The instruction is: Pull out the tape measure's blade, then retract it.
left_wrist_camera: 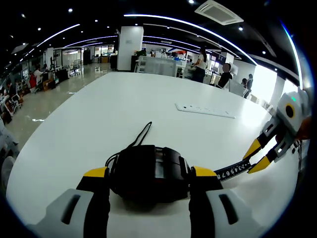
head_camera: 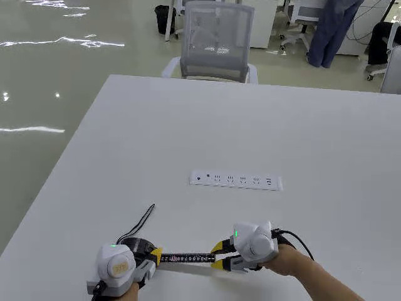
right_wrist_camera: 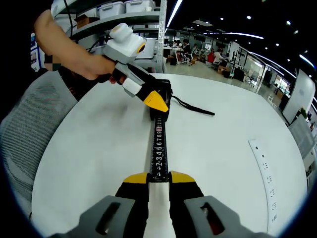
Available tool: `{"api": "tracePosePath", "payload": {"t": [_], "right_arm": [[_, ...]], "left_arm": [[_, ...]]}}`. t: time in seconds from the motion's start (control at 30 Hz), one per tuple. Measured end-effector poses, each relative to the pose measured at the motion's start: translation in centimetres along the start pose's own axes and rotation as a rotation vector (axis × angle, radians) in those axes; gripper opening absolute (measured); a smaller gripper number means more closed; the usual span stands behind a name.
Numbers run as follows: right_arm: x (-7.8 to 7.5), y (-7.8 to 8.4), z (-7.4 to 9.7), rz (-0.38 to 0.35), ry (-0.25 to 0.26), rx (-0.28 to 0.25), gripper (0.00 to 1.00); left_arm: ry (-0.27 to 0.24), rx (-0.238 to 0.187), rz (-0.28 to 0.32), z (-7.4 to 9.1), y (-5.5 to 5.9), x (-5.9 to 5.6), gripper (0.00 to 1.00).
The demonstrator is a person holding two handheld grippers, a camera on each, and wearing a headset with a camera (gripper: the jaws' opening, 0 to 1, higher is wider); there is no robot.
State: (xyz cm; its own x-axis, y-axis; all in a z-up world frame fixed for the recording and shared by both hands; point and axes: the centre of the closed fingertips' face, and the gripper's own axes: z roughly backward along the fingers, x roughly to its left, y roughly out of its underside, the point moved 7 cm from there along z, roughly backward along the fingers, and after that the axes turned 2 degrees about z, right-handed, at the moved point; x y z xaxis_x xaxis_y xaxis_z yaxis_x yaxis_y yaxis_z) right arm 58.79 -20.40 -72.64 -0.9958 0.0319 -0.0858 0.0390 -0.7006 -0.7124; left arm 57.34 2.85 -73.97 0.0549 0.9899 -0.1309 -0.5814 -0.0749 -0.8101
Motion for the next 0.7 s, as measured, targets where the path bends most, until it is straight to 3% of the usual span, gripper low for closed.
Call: {"api": "tracePosePath", "payload": {"t": [0.7], "right_arm": [[0.07, -0.59, -0.88, 0.0, -0.004, -0.002, 0.13]], "left_arm": [[0.006, -0.002, 0.004, 0.16, -0.11, -0.02, 0.62]]}}
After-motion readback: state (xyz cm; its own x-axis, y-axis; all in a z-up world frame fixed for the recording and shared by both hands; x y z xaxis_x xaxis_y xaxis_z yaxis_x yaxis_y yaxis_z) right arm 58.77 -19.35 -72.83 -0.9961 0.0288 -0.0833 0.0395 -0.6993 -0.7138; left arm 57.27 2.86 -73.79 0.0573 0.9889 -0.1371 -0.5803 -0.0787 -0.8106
